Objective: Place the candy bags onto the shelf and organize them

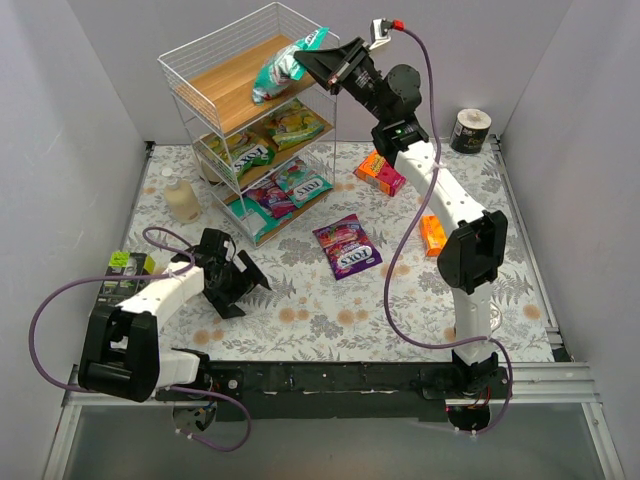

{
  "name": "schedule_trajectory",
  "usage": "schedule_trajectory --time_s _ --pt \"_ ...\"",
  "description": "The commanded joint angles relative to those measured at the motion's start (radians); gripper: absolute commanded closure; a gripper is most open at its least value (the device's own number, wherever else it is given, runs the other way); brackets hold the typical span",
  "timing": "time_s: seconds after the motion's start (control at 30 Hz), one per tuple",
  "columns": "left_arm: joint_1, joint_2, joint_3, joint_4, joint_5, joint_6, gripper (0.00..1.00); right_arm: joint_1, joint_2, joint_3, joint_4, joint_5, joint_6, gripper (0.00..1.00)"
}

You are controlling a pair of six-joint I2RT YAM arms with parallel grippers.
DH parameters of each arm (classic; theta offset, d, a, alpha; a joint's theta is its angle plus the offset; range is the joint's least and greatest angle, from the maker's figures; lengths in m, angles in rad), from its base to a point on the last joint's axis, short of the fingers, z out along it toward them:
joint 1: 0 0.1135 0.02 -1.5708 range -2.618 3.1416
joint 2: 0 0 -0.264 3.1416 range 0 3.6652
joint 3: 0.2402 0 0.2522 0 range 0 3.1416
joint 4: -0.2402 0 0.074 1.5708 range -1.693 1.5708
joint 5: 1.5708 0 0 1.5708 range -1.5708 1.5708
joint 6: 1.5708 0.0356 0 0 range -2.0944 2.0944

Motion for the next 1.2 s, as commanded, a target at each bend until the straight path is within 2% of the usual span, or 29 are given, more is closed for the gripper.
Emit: schedule_trajectory --time_s 0.0,0.17,0.4,0.5,0.6,0.9,1.17 --pt "-0.004 -0.043 0.009 -0.025 -0.037 0.016 0.02 0.024 0.006 0.049 0.046 0.108 -0.009 0.99" --pt "-0.002 -0.048 0.012 -0.03 -0.042 0.021 0.02 0.042 -0.06 -0.104 0.15 0.217 0.008 0.99" --pt "-0.002 -0.043 0.012 -0.033 -0.042 0.03 0.02 0.093 -0.055 -0.029 -0.031 0.322 -0.073 0.99" --pt "-0.004 -0.04 0.02 -0.035 -0.042 0.033 0.02 0.136 -0.108 -0.109 -0.029 0.451 -0.126 0.99" --pt "-0.002 -0.043 0.023 -0.038 -0.045 0.033 0.02 0.176 -0.129 -0.094 -0.097 0.566 -0.189 0.99" --pt "-0.002 -0.046 0.022 -0.042 -0.054 0.041 0.02 0.214 -0.103 -0.022 -0.298 0.743 -0.171 0.99" --pt "-0.004 -0.04 0.025 -0.039 -0.051 0.047 0.02 0.213 -0.108 -0.046 -0.307 0.818 -0.174 0.99"
